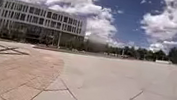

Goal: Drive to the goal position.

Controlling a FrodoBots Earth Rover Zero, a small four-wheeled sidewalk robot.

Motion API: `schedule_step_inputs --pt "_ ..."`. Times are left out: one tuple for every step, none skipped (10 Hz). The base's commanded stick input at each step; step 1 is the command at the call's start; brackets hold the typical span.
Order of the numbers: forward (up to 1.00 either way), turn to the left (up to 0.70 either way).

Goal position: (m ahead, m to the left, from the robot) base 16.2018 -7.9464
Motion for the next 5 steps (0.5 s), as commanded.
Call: schedule_step_inputs --pt "0.7 0.03" --pt "0.7 0.03" --pt "0.7 0.03" --pt "0.7 0.02" --pt "0.7 0.02"
